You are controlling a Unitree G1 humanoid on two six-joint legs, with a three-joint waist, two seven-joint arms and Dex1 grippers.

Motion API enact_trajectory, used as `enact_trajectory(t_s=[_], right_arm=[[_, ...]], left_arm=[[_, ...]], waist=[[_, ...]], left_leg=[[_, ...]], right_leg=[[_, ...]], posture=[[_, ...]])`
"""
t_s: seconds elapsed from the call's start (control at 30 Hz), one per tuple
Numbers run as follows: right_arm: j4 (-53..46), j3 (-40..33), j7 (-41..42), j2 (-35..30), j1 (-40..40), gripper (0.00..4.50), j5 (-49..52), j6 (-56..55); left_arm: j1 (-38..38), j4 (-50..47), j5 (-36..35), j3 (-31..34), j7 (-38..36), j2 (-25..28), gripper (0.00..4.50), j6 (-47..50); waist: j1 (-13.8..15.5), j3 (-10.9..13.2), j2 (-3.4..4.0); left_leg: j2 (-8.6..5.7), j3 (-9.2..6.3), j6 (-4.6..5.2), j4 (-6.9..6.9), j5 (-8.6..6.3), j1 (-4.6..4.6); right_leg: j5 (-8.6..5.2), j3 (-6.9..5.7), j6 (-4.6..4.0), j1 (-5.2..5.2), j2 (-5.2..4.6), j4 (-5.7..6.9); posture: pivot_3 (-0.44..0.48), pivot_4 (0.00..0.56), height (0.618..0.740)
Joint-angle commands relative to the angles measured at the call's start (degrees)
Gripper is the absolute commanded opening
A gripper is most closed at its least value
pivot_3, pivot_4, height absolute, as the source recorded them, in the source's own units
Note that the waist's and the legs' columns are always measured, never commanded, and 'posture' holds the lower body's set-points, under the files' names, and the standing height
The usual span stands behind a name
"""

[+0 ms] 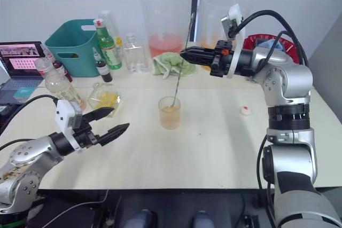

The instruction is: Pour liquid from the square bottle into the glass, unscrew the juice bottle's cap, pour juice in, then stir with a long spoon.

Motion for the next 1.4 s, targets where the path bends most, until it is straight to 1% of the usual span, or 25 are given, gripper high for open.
enact_trajectory(t_s=[0.03, 0.17, 0.2, 0.23, 0.3, 0.33, 0.37, 0.43, 0.5, 0.53, 0.6, 0.67, 0.7, 0.8, 0.83, 0.9, 0.93, 1.0, 1.07, 1.17, 1.27, 1.37, 1.4], right_arm=[[1.2, -3.4, 3.0, -3.8, -4.6, 0.00, 3.0, 2.1], [6.2, -1.4, 7.4, -9.3, -7.5, 0.00, 1.2, 3.9], [7.3, -0.8, 8.3, -10.7, -7.9, 0.00, 0.0, 2.5], [9.1, -1.5, 7.1, -11.2, -8.9, 0.00, -0.7, 1.7], [13.4, -4.6, 2.6, -11.0, -12.3, 0.00, 0.1, 3.6], [14.0, -4.7, 2.0, -11.5, -13.2, 0.00, -0.1, 4.4], [13.7, -3.2, 0.7, -12.7, -13.1, 0.00, -2.3, 4.6], [13.3, 0.7, 0.6, -15.4, -12.5, 0.00, -6.1, 6.0], [15.2, 3.1, 3.2, -17.2, -13.0, 0.00, -6.5, 10.5], [16.5, 6.2, 6.3, -18.6, -13.8, 0.00, -7.3, 14.0], [19.1, 17.0, 13.0, -21.4, -15.4, 0.00, -13.5, 16.8], [23.1, 25.3, 18.3, -21.5, -17.1, 0.00, -17.6, 19.7], [25.6, 27.6, 20.5, -20.7, -18.0, 0.00, -18.6, 20.6], [31.9, 31.8, 21.9, -17.3, -19.3, 0.00, -22.5, 20.9], [34.3, 32.5, 20.7, -15.8, -19.5, 0.00, -24.0, 20.6], [40.1, 30.4, 14.1, -12.1, -19.8, 0.00, -26.1, 19.7], [44.1, 28.5, 9.6, -10.0, -20.1, 0.00, -26.6, 21.0], [47.2, 28.7, 6.7, -6.5, -17.8, 0.00, -28.7, 19.0], [50.2, 26.6, 0.0, -3.7, -16.4, 0.00, -30.1, 16.0], [52.7, 23.4, -3.5, -1.3, -16.1, 0.00, -30.6, 12.4], [55.2, 20.1, -10.5, 1.9, -15.2, 0.00, -31.3, 8.0], [56.8, 18.3, -13.4, 3.5, -14.4, 0.00, -32.2, 6.2], [57.0, 18.0, -13.2, 3.8, -14.3, 0.31, -32.6, 5.9]], left_arm=[[0.4, -1.3, -1.7, 3.8, -0.3, 2.2, 4.44, 0.9], [0.7, -1.2, -2.9, 6.7, -1.7, 5.1, 4.44, 1.6], [0.7, -1.1, -3.9, 8.0, -2.2, 5.7, 4.44, 1.9], [0.7, -1.0, -4.7, 9.1, -2.6, 6.3, 4.44, 2.3], [0.6, -0.6, -5.6, 10.7, -3.3, 7.3, 4.44, 2.4], [0.6, -0.2, -5.7, 11.0, -3.5, 7.6, 4.44, 2.5], [0.7, -0.2, -5.7, 11.3, -3.8, 8.0, 4.44, 2.4], [1.1, -0.6, -5.3, 11.2, -3.7, 8.4, 4.44, 2.4], [1.2, -1.1, -5.1, 11.0, -2.8, 8.4, 4.44, 2.5], [1.3, -1.3, -5.1, 10.9, -2.5, 8.3, 4.44, 2.5], [2.0, -2.1, -5.1, 10.6, -2.3, 7.8, 4.44, 2.0], [2.9, -2.5, -5.0, 10.4, -1.9, 7.2, 4.44, 1.7], [3.2, -2.8, -5.0, 10.3, -1.7, 6.9, 4.44, 1.6], [4.8, -4.0, -5.0, 10.2, -1.3, 6.4, 4.44, 1.7], [5.4, -4.5, -4.9, 10.1, -1.1, 6.2, 4.44, 1.7], [6.2, -5.5, -4.5, 10.0, -0.3, 5.9, 4.44, 1.5], [6.7, -6.0, -4.1, 9.7, 0.5, 5.6, 4.44, 1.7], [8.1, -7.8, -3.7, 9.5, 1.9, 4.6, 4.44, 1.5], [9.3, -9.2, -2.8, 9.5, 3.1, 4.0, 4.44, 1.2], [10.8, -10.5, -2.8, 9.9, 3.8, 3.2, 4.44, 1.2], [12.8, -11.5, -2.0, 9.6, 4.5, 3.2, 4.44, 1.4], [13.9, -11.5, -1.6, 9.8, 4.2, 3.5, 4.44, 1.1], [14.3, -11.3, -1.4, 10.1, 4.0, 3.6, 4.48, 1.0]], waist=[[0.0, 0.0, 0.01], [0.2, 0.1, 0.00], [0.2, 0.1, 0.00], [0.1, 0.1, 0.00], [0.0, 0.1, 0.07], [-0.1, 0.1, 0.12], [-0.2, 0.2, 0.16], [-0.2, 0.2, 0.16], [-0.1, 0.2, 0.16], [-0.1, 0.2, 0.16], [-0.1, 0.2, 0.20], [-0.2, 0.2, 0.21], [-0.3, 0.2, 0.21], [-0.9, 0.2, 0.21], [-1.0, 0.2, 0.21], [-1.3, 0.2, 0.20], [-1.3, 0.2, 0.20], [-1.4, 0.2, 0.20], [-1.4, 0.2, 0.20], [-0.8, 0.2, 0.20], [-0.8, 0.2, 0.20], [-1.1, 0.2, 0.20], [-1.1, 0.2, 0.20]], left_leg=[[0.00, 0.00, 0.00, 0.00, 0.00, 0.00], [0.00, 0.02, 0.00, 0.00, 0.00, 0.00], [0.00, 0.05, 0.00, 0.00, 0.00, 0.00], [0.00, 0.06, 0.00, 0.00, 0.00, 0.00], [0.03, 0.08, 0.00, -0.01, 0.00, 0.00], [0.03, 0.09, 0.00, -0.02, 0.00, 0.00], [0.04, 0.10, 0.00, -0.04, 0.00, 0.00], [0.04, 0.11, 0.00, -0.13, 0.00, 0.00], [0.04, 0.15, 0.05, -0.17, -0.04, -0.01], [0.02, 0.17, 0.06, -0.17, -0.04, -0.04], [0.03, 0.18, 0.06, -0.16, -0.04, -0.11], [0.03, 0.20, 0.06, -0.15, -0.04, -0.14], [0.03, 0.24, 0.06, -0.15, -0.04, -0.17], [0.04, 0.28, 0.04, -0.15, -0.03, -0.29], [0.04, 0.25, 0.03, -0.15, -0.02, -0.35], [0.03, 0.21, 0.02, -0.14, -0.02, -0.46], [0.01, 0.19, 0.01, -0.13, -0.01, -0.47], [0.01, 0.17, 0.00, -0.11, 0.00, -0.48], [0.00, 0.16, 0.00, -0.11, 0.00, -0.49], [-0.04, 0.16, -0.03, -0.08, 0.01, -0.51], [-0.06, 0.18, -0.04, -0.04, 0.02, -0.51], [-0.04, 0.21, -0.07, -0.04, 0.04, -0.47], [-0.04, 0.24, -0.08, -0.04, 0.04, -0.46]], right_leg=[[0.00, 0.00, 0.00, 0.00, 0.00, 0.00], [0.00, -0.04, 0.00, 0.07, 0.00, -0.10], [0.00, -0.04, 0.00, 0.09, 0.00, -0.17], [0.00, -0.06, 0.00, 0.12, 0.00, -0.21], [-0.01, -0.04, -0.01, 0.12, 0.01, -0.29], [-0.01, -0.03, -0.01, 0.11, 0.01, -0.32], [-0.01, -0.01, -0.01, 0.09, 0.01, -0.32], [-0.01, -0.04, -0.01, 0.08, 0.01, -0.34], [-0.01, -0.03, -0.01, 0.10, 0.00, -0.42], [-0.01, -0.03, -0.01, 0.09, -0.02, -0.44], [-0.01, 0.01, -0.01, 0.03, -0.03, -0.48], [-0.01, -0.01, -0.01, -0.01, -0.02, -0.47], [-0.01, -0.01, -0.01, -0.03, -0.02, -0.47], [-0.01, 0.00, -0.01, -0.21, 0.00, -0.43], [-0.01, 0.01, -0.01, -0.32, 0.00, -0.37], [0.00, 0.07, -0.02, -0.49, -0.01, -0.23], [0.00, 0.09, -0.03, -0.55, -0.02, -0.07], [0.01, 0.09, -0.05, -0.60, -0.02, 0.01], [0.02, 0.09, -0.06, -0.62, -0.03, 0.06], [0.03, 0.07, -0.06, -0.60, -0.08, 0.07], [0.03, 0.08, -0.06, -0.60, -0.09, 0.09], [0.03, 0.06, -0.07, -0.59, -0.04, 0.12], [0.03, 0.05, -0.07, -0.57, -0.02, 0.14]], posture=[[0.000, 0.150, 0.740], [0.000, 0.150, 0.740], [0.000, 0.150, 0.740], [0.000, 0.150, 0.740], [0.000, 0.150, 0.740], [0.000, 0.150, 0.740], [0.000, 0.150, 0.740], [0.000, 0.150, 0.740], [0.000, 0.150, 0.740], [0.000, 0.150, 0.740], [0.000, 0.150, 0.740], [0.000, 0.150, 0.740], [0.000, 0.150, 0.740], [0.000, 0.150, 0.740], [0.000, 0.150, 0.740], [0.000, 0.150, 0.740], [0.000, 0.150, 0.740], [0.000, 0.150, 0.740], [0.000, 0.150, 0.740], [0.000, 0.150, 0.740], [0.000, 0.150, 0.740], [0.000, 0.150, 0.740], [0.000, 0.150, 0.740]])
